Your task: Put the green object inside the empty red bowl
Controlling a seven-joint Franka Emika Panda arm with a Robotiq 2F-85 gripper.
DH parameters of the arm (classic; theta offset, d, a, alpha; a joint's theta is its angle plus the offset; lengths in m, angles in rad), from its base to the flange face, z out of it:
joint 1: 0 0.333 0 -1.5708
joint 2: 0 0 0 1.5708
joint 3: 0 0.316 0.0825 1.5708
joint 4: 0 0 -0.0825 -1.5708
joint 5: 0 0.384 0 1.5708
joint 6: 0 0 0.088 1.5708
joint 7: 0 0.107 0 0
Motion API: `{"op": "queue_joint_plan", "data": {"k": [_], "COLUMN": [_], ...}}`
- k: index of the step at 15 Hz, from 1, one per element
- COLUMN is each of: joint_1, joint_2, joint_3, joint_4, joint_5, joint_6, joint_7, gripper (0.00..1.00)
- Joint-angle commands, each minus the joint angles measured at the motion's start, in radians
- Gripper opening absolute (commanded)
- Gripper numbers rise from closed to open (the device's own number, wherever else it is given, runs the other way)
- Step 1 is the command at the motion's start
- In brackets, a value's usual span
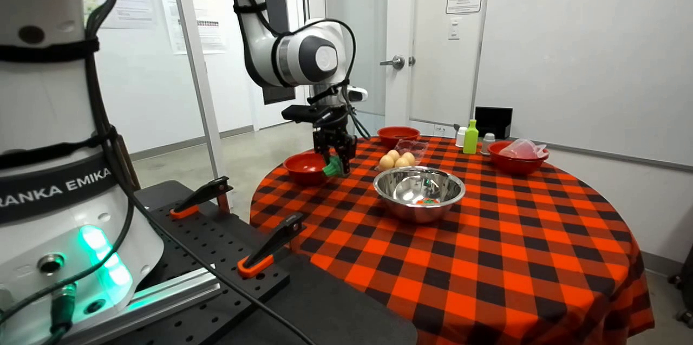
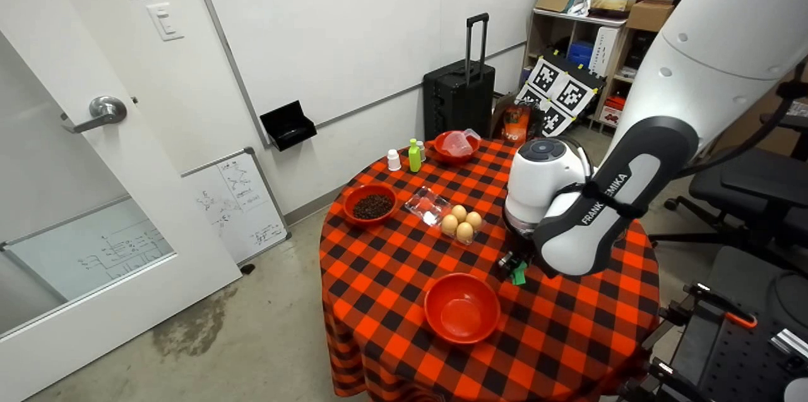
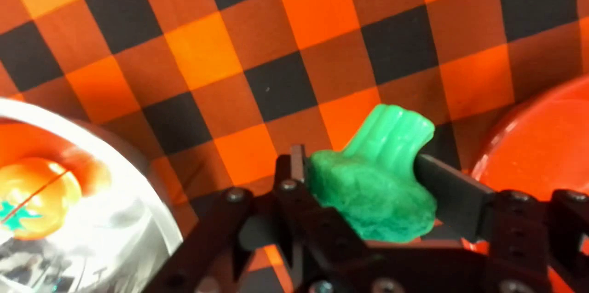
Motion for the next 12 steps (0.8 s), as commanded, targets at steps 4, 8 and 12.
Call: {"op": "queue_joint_plan", "data": {"k": [4, 8, 12], "joint_1": [0.022, 0.012, -0.007], "joint_2": [-0.151, -0.129, -0.080], "joint_3": [0.072, 0.146, 0.198], "joint_4": [-0.035, 0.014, 0.070], "joint_5": [0.000, 0.001, 0.012], "joint_6": [-0.047, -0.075, -0.089], "joint_7": [-0.002, -0.027, -0.058], "gripper": [0.32, 0.32, 0.32]}}
